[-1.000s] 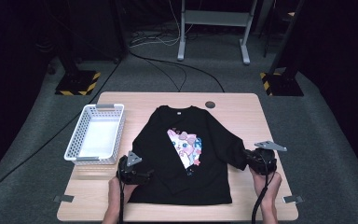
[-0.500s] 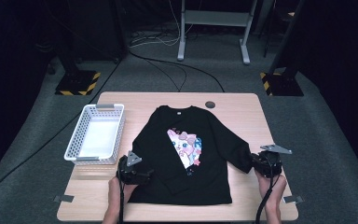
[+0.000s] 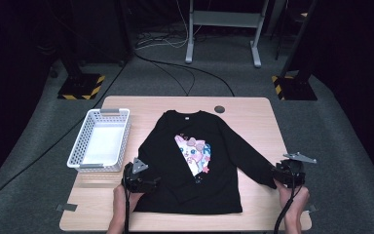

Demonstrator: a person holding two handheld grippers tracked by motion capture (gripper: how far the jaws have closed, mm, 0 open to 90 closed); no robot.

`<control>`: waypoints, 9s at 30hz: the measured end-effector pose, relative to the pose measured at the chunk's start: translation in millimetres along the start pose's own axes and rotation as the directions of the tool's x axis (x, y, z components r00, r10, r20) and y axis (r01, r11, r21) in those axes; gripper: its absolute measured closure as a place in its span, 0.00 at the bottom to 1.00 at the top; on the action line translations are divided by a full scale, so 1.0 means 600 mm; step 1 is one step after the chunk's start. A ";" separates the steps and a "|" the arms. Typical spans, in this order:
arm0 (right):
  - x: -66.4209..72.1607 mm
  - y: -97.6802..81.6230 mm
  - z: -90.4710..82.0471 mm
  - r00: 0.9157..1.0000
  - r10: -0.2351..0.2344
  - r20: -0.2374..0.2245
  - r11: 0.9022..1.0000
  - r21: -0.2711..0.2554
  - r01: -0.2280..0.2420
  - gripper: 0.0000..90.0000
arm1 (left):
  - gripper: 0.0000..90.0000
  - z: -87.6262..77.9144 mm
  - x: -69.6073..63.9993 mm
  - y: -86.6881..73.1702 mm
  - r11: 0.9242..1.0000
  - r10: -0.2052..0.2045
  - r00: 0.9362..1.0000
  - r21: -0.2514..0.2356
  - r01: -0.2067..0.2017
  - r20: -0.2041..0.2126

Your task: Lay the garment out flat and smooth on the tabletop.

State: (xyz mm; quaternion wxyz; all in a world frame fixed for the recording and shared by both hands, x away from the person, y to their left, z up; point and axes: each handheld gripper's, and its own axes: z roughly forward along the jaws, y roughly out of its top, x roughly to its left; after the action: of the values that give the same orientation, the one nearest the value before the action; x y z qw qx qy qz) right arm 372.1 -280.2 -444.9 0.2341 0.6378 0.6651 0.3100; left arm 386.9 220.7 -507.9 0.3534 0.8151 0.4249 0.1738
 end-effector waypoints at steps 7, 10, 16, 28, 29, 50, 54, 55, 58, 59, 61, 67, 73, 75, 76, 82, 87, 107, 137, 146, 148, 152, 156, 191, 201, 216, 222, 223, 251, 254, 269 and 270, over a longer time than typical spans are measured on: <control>0.030 0.000 0.025 0.996 -0.034 -0.085 0.998 0.054 0.039 0.51 | 0.16 0.000 0.000 0.000 1.000 -0.001 1.000 0.000 0.001 -0.001; 0.030 -0.018 0.063 0.994 -0.007 -0.113 0.994 0.104 0.019 0.42 | 0.16 0.000 0.000 0.000 1.000 0.000 1.000 0.000 0.000 -0.002; 0.011 -0.033 0.079 0.993 0.024 -0.115 0.995 0.096 -0.013 0.31 | 0.16 0.000 0.000 0.000 1.000 0.000 1.000 0.001 0.000 -0.003; 0.104 -0.016 0.066 0.983 -0.145 -0.114 0.988 0.037 0.150 0.07 | 0.16 0.000 0.000 0.000 1.000 -0.002 1.000 0.000 0.002 -0.005; 0.126 -0.019 0.065 0.975 -0.178 -0.129 0.983 0.030 0.183 0.06 | 0.16 0.000 0.000 0.000 1.000 -0.003 1.000 0.000 0.003 -0.005; 0.150 -0.058 0.108 0.959 -0.237 -0.155 0.969 0.038 0.245 0.00 | 0.17 0.008 -0.028 0.007 1.000 -0.021 0.999 0.000 0.021 -0.029; 0.134 -0.059 0.106 0.959 -0.236 -0.155 0.969 0.035 0.244 0.00 | 0.17 0.011 -0.041 0.010 1.000 -0.023 0.999 -0.001 0.023 -0.030; 0.130 -0.059 0.106 0.960 -0.235 -0.153 0.970 0.035 0.243 0.00 | 0.17 0.012 -0.044 0.011 1.000 -0.025 0.999 -0.002 0.024 -0.031; 0.122 -0.060 0.103 0.962 -0.228 -0.148 0.971 0.036 0.235 0.00 | 0.17 0.015 -0.051 0.013 1.000 -0.025 0.999 -0.002 0.025 -0.034; 0.120 -0.060 0.103 0.964 -0.224 -0.145 0.972 0.037 0.231 0.00 | 0.17 0.015 -0.052 0.014 1.000 -0.024 0.999 -0.003 0.023 -0.035; 0.115 -0.060 0.102 0.965 -0.221 -0.143 0.973 0.037 0.229 0.00 | 0.17 0.016 -0.055 0.015 1.000 -0.028 0.999 0.001 0.028 -0.036; 0.105 -0.061 0.100 0.966 -0.218 -0.138 0.974 0.035 0.225 0.00 | 0.16 0.019 -0.062 0.018 0.999 -0.035 0.999 -0.001 0.035 -0.039; 0.104 -0.061 0.100 0.966 -0.219 -0.136 0.974 0.034 0.225 0.00 | 0.16 0.020 -0.064 0.018 0.999 -0.040 0.998 -0.002 0.040 -0.044; 0.103 -0.061 0.100 0.966 -0.222 -0.136 0.973 0.032 0.228 0.00 | 0.16 0.021 -0.067 0.019 0.999 -0.039 0.998 0.000 0.039 -0.046; 0.102 -0.061 0.100 0.965 -0.223 -0.134 0.973 0.029 0.229 0.01 | 0.16 0.021 -0.069 0.020 0.999 -0.036 0.998 -0.001 0.036 -0.047; 0.095 -0.062 0.099 0.966 -0.220 -0.132 0.974 0.023 0.225 0.00 | 0.16 0.024 -0.073 0.022 1.000 -0.029 0.999 -0.001 0.029 -0.045; 0.094 -0.063 0.099 0.967 -0.219 -0.130 0.974 0.021 0.224 0.00 | 0.14 0.018 -0.068 0.024 0.999 -0.044 0.998 -0.009 0.043 -0.043; 0.093 -0.064 0.099 0.967 -0.215 -0.137 0.976 0.014 0.219 0.01 | 0.16 0.026 -0.203 0.089 0.998 0.064 0.991 -0.007 -0.064 0.119; 0.092 -0.064 0.098 0.967 -0.215 -0.138 0.976 0.012 0.218 0.02 | 0.81 0.065 -0.254 0.094 0.989 0.140 0.981 0.036 -0.146 0.131; 0.092 -0.064 0.098 0.967 -0.214 -0.138 0.976 0.012 0.218 0.02 | 0.87 0.044 -0.236 0.090 0.993 0.120 0.985 0.004 -0.121 0.127; 0.092 -0.064 0.098 0.967 -0.215 -0.138 0.976 0.012 0.218 0.02 | 0.88 0.035 -0.230 0.088 0.994 0.112 0.986 -0.011 -0.112 0.121; 0.092 -0.064 0.098 0.967 -0.215 -0.137 0.976 0.011 0.219 0.02 | 0.88 0.015 -0.212 0.084 0.995 0.091 0.991 -0.039 -0.087 0.102; 0.092 -0.064 0.098 0.967 -0.214 -0.137 0.976 0.011 0.218 0.02 | 0.88 0.003 -0.198 0.083 0.996 0.072 0.993 -0.060 -0.066 0.092; 0.092 -0.064 0.098 0.968 -0.213 -0.136 0.976 0.011 0.216 0.02 | 0.89 -0.114 -0.004 0.003 0.951 -0.236 0.966 -0.231 0.207 -0.106; 0.092 -0.064 0.098 0.967 -0.214 -0.138 0.976 0.011 0.218 0.02 | 0.89 -0.127 0.027 -0.028 0.939 -0.289 0.946 -0.237 0.249 -0.150; 0.092 -0.064 0.098 0.967 -0.214 -0.138 0.976 0.010 0.218 0.02 | 0.89 -0.135 0.062 -0.063 0.933 -0.328 0.924 -0.217 0.285 -0.198; 0.092 -0.064 0.098 0.967 -0.214 -0.138 0.976 0.010 0.218 0.02 | 0.88 -0.132 0.067 -0.072 0.938 -0.325 0.918 -0.199 0.283 -0.227; 0.092 -0.064 0.098 0.967 -0.214 -0.138 0.976 0.010 0.218 0.02 | 0.88 -0.132 0.067 -0.072 0.942 -0.318 0.917 -0.194 0.275 -0.242; 0.084 -0.068 0.091 0.969 -0.209 -0.129 0.977 0.020 0.213 0.03 | 0.80 -0.128 0.110 -0.109 0.923 -0.381 0.876 -0.165 0.346 -0.294; 0.083 -0.069 0.090 0.969 -0.210 -0.128 0.977 0.019 0.214 0.03 | 0.79 -0.132 0.115 -0.112 0.919 -0.391 0.872 -0.167 0.356 -0.294; 0.079 -0.074 0.084 0.970 -0.208 -0.126 0.977 0.018 0.212 0.03 | 0.47 -0.164 0.117 -0.120 0.910 -0.413 0.840 -0.190 0.367 -0.353; 0.079 -0.074 0.084 0.970 -0.208 -0.127 0.977 0.018 0.212 0.03 | 0.46 -0.164 0.117 -0.120 0.910 -0.413 0.840 -0.190 0.367 -0.353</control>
State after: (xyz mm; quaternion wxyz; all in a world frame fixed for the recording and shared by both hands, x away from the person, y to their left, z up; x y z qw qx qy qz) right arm 372.9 -227.2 -507.9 0.2138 0.5469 0.7469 0.3120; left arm 329.3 348.1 -493.2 0.3373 0.6393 0.6322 0.2790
